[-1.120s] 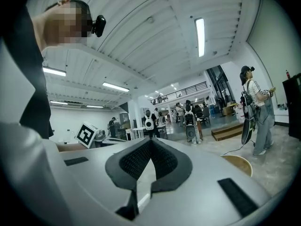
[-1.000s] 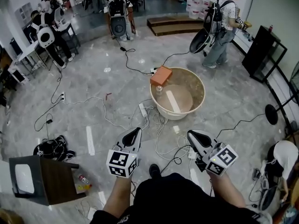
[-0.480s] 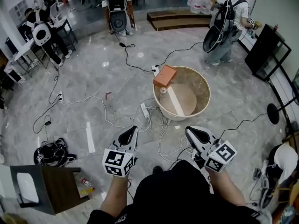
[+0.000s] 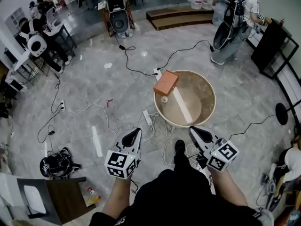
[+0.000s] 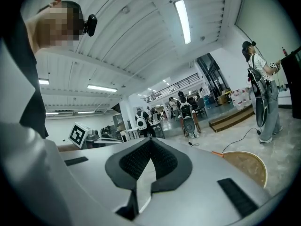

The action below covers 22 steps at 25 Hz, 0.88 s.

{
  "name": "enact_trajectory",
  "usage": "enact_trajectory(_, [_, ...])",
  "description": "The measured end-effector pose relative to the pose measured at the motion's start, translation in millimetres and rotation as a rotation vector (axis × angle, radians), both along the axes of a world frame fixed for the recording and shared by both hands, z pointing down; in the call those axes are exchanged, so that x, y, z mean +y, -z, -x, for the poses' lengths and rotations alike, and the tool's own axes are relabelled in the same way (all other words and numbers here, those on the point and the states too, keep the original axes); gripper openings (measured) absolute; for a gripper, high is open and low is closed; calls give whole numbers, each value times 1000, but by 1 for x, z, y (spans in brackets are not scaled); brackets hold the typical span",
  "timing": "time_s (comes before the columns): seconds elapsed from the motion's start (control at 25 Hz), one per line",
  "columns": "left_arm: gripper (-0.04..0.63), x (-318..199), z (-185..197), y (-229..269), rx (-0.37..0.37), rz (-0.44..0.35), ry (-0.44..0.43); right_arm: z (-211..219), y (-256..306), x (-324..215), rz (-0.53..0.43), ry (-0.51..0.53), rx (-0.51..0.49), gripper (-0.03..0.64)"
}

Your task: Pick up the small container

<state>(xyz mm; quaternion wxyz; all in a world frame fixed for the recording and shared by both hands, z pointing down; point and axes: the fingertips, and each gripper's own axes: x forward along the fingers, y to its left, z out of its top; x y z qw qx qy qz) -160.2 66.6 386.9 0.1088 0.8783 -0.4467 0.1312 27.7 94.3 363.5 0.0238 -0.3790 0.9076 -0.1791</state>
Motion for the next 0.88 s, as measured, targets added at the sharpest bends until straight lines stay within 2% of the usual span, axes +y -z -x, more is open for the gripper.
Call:
enact_trajectory(0.32, [17,-134,-62,-3,2,41,34,-55,-3,-151,15,74,-3,14])
enact_trajectory(0.48, [17,-185,-93,-1,10,46,43,-78,-4,-209,21,119,4,14])
enact_trajectory(0.68, [17,-218,-109,-5,20,57,62,-84,-11,-244,39,156,1,14])
enact_trajectory(0.88, [17,-239,-105,-5,21,54,66,-82,-15,-259,49,153,-3,14])
